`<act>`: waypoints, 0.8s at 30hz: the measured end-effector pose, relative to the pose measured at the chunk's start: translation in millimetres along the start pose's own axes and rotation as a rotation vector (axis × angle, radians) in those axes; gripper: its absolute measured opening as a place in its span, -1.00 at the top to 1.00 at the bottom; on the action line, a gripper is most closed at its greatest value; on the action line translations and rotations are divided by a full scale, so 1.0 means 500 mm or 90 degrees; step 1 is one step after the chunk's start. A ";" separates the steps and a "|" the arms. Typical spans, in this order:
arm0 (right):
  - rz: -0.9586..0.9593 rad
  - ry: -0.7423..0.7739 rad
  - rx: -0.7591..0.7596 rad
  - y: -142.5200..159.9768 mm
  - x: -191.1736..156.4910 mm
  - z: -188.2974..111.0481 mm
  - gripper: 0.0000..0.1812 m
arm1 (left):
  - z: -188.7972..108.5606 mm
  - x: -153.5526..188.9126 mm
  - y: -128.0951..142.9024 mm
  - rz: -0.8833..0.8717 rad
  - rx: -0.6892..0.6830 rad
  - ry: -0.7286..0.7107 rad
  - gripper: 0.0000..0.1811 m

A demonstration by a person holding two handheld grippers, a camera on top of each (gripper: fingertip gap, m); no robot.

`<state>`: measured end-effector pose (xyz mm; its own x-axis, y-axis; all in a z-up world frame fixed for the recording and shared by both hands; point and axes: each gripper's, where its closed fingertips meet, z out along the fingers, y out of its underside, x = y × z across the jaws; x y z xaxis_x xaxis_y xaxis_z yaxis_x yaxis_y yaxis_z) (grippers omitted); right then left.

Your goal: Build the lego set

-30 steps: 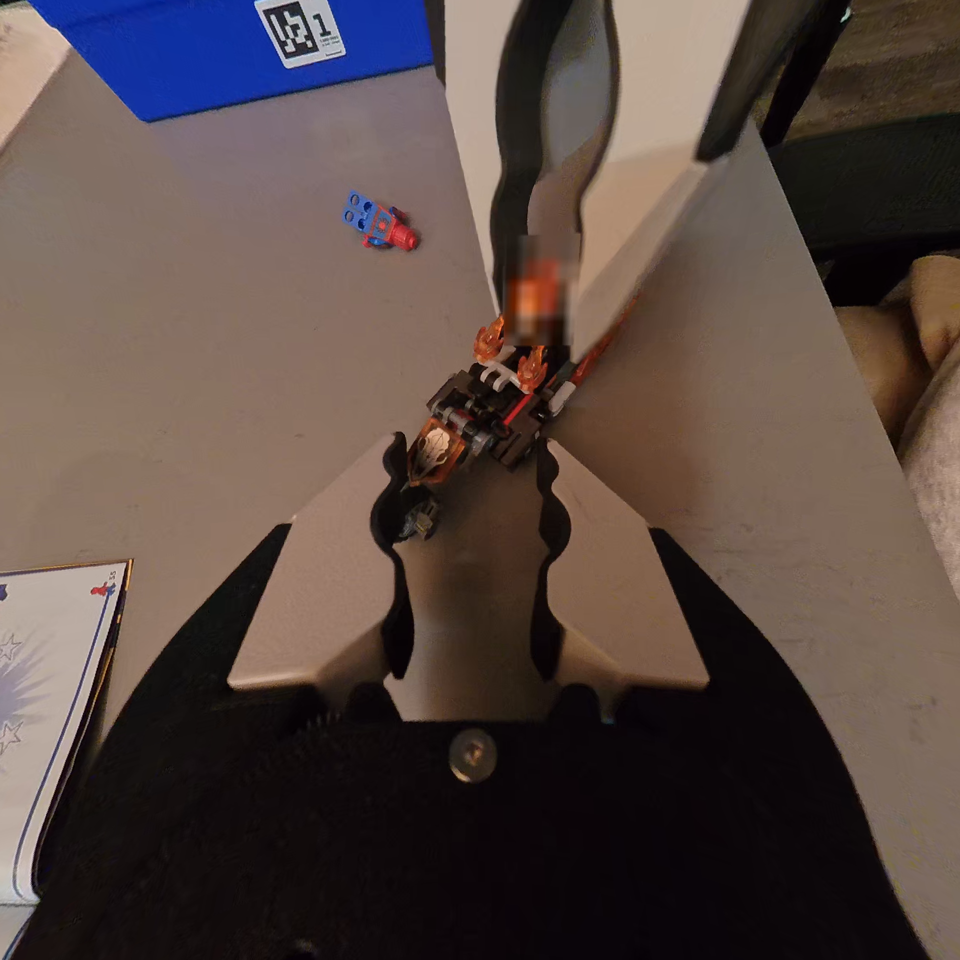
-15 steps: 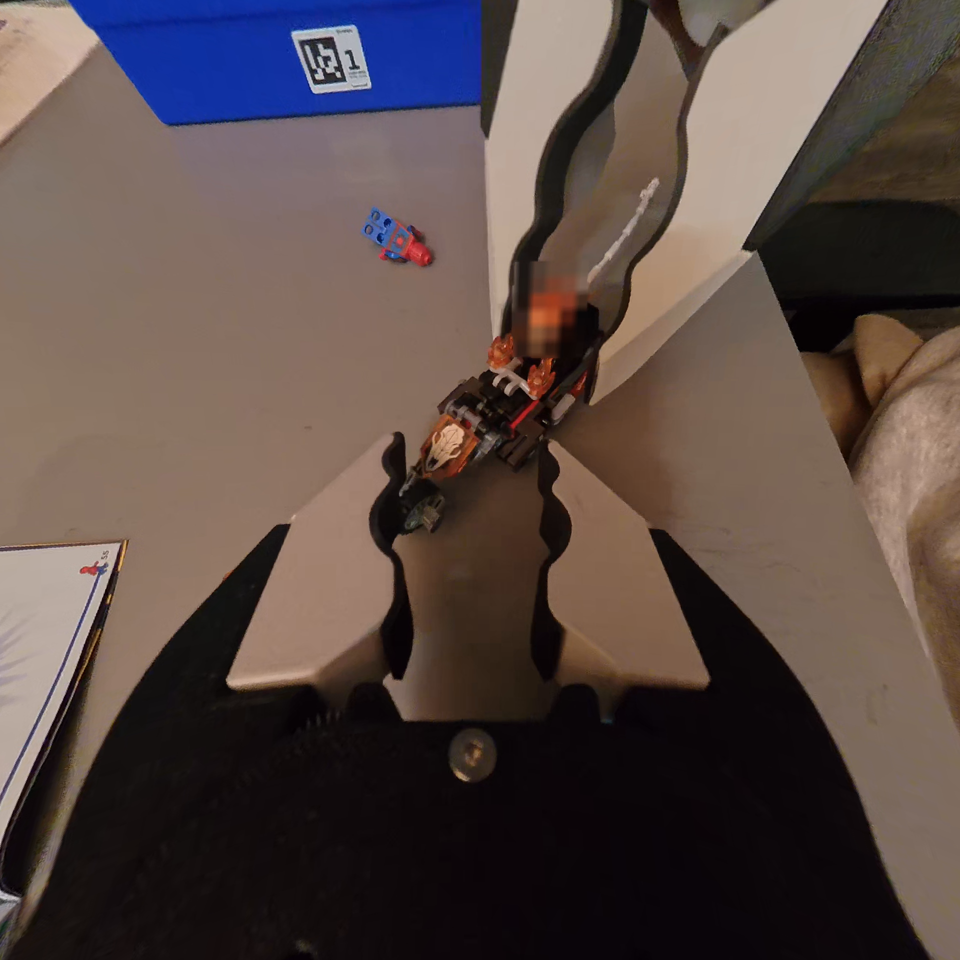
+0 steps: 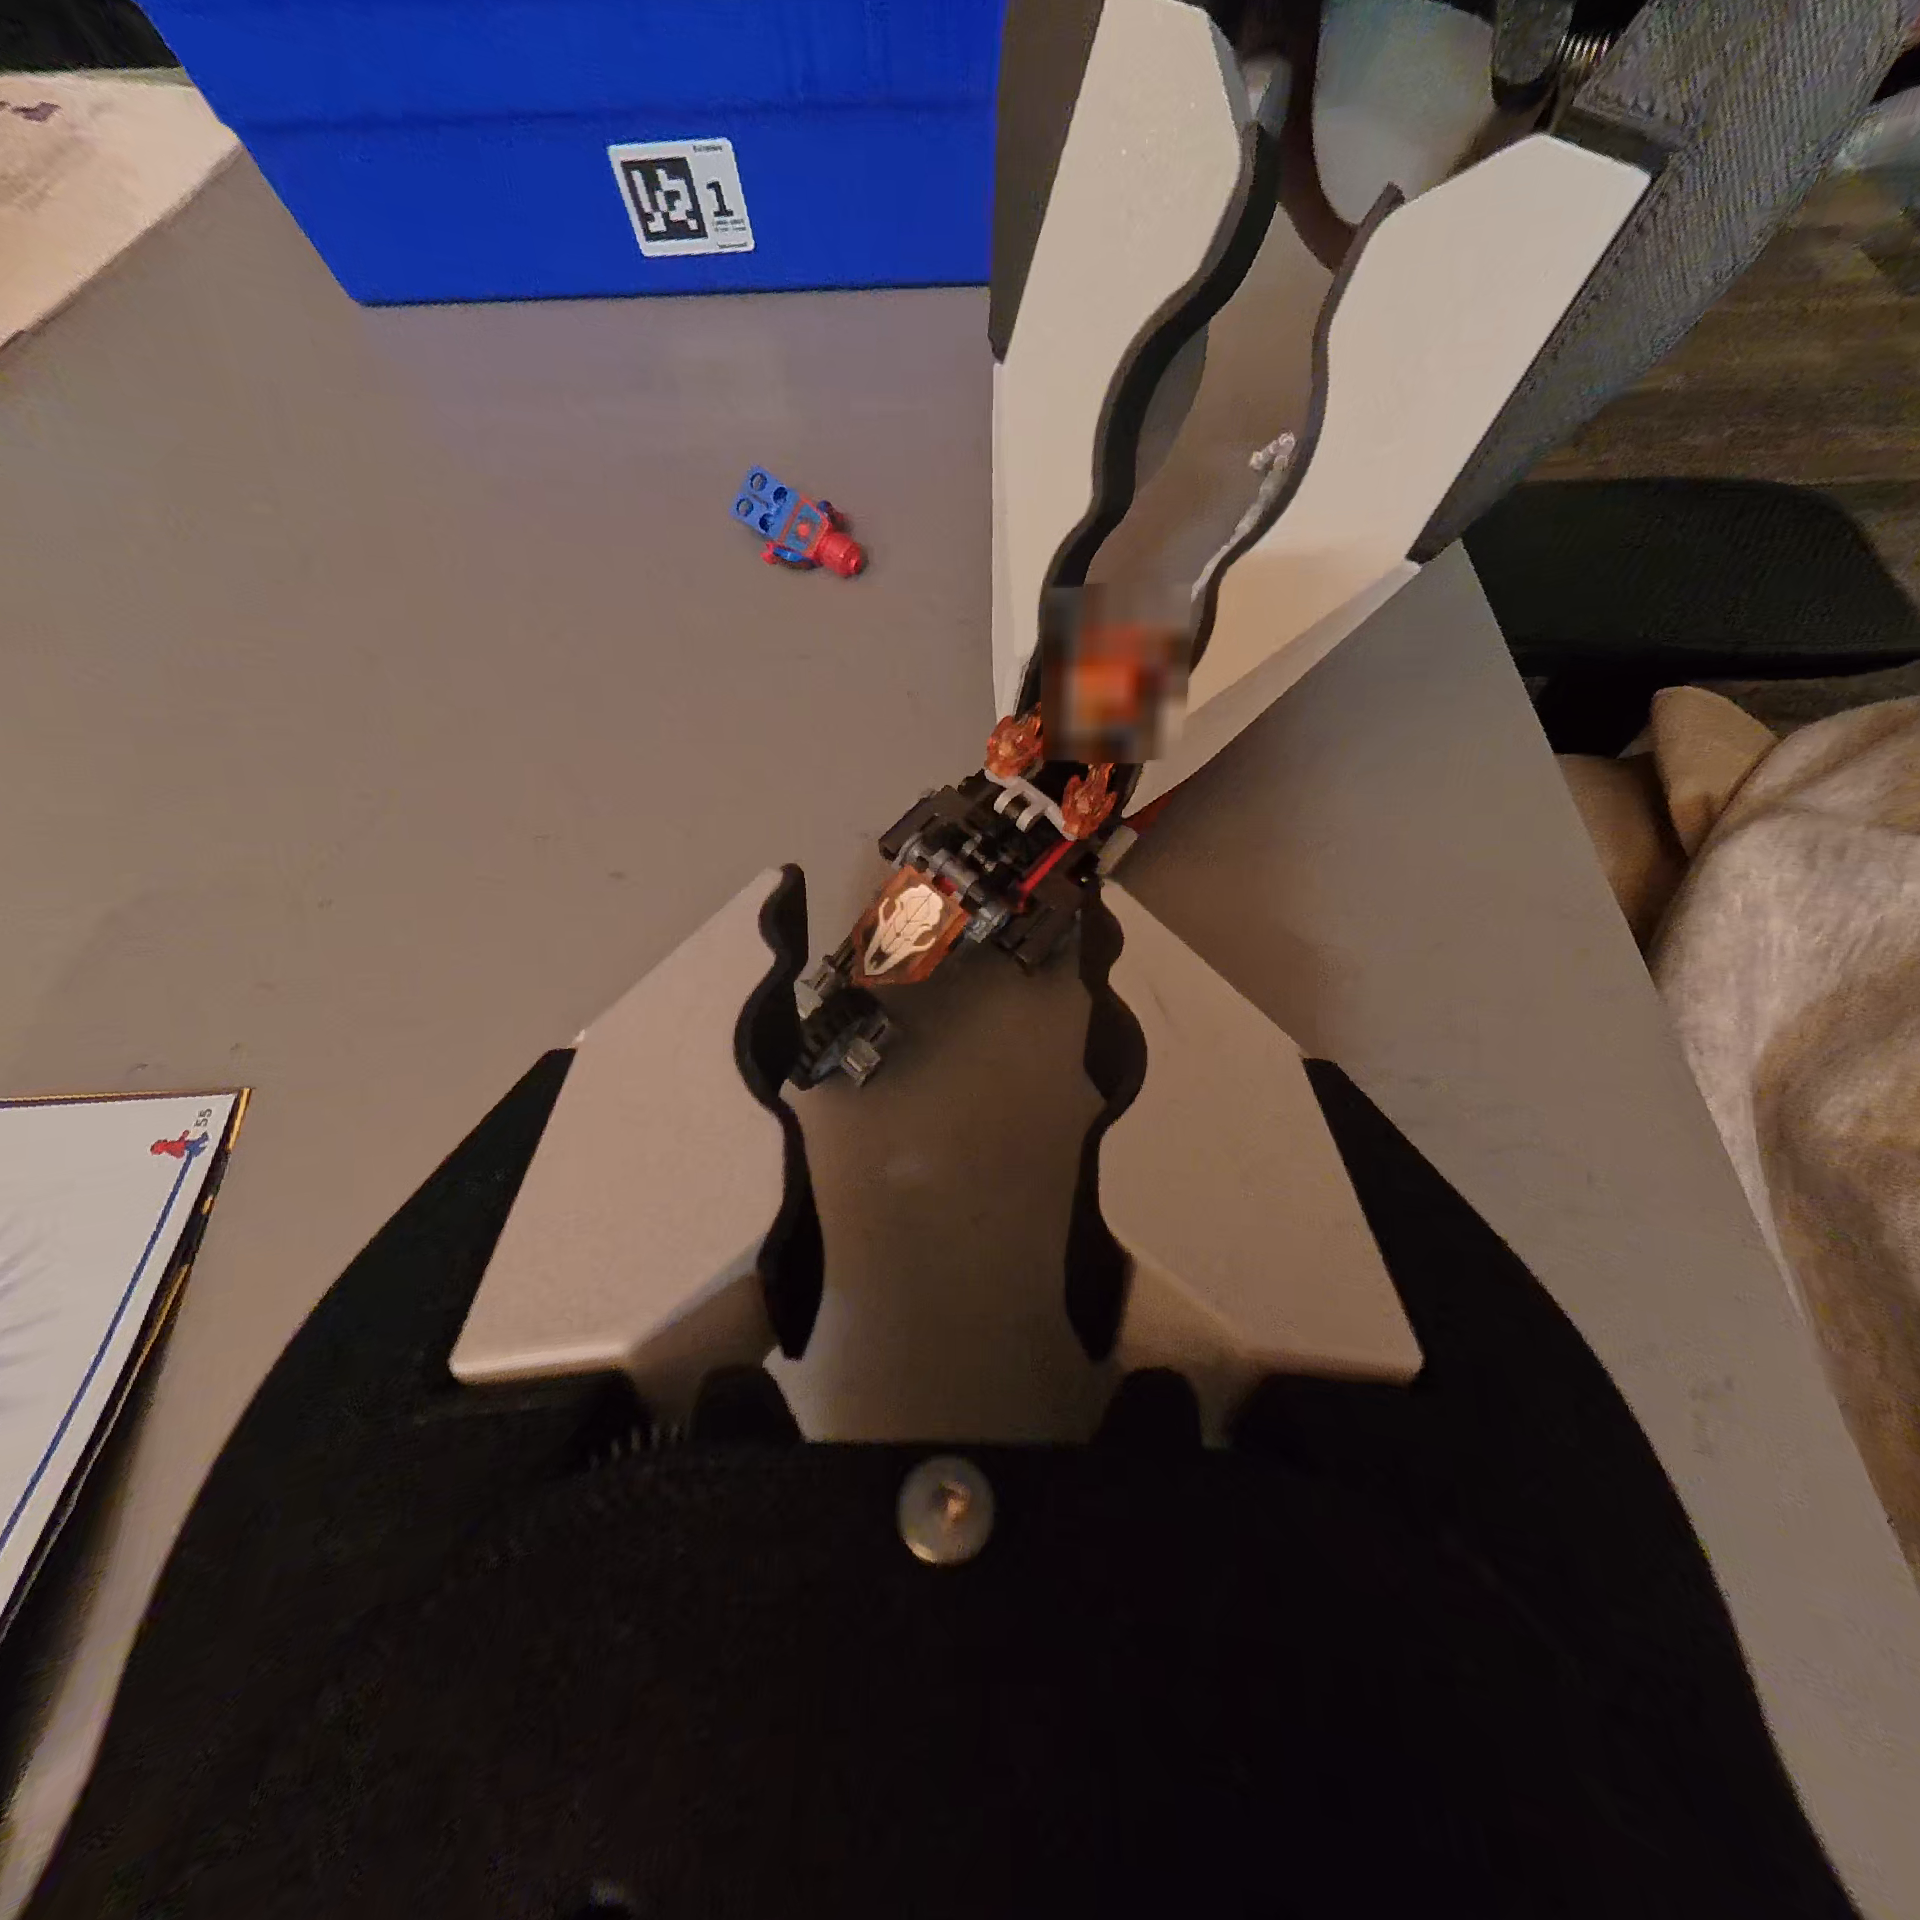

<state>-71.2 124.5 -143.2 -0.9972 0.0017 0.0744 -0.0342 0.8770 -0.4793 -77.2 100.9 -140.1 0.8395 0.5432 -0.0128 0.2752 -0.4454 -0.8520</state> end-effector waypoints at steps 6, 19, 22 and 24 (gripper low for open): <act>-0.050 -0.009 0.006 -0.010 -0.005 0.004 0.78 | -0.007 -0.001 -0.005 -0.011 0.014 0.004 0.36; -0.181 -0.045 0.068 -0.053 -0.004 0.025 0.78 | -0.016 -0.004 -0.002 -0.048 0.021 0.029 0.34; -0.187 -0.058 0.079 -0.058 -0.003 0.030 0.78 | -0.017 -0.005 0.003 -0.066 0.013 0.040 0.37; -0.191 -0.067 0.090 -0.062 -0.004 0.031 0.78 | -0.016 -0.001 0.007 -0.071 0.005 0.050 0.37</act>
<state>-69.1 89.8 -142.3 -0.9425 -0.3018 0.1435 -0.3283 0.7556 -0.5668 -72.8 93.5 -138.9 0.8381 0.5314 0.1237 0.3662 -0.3798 -0.8495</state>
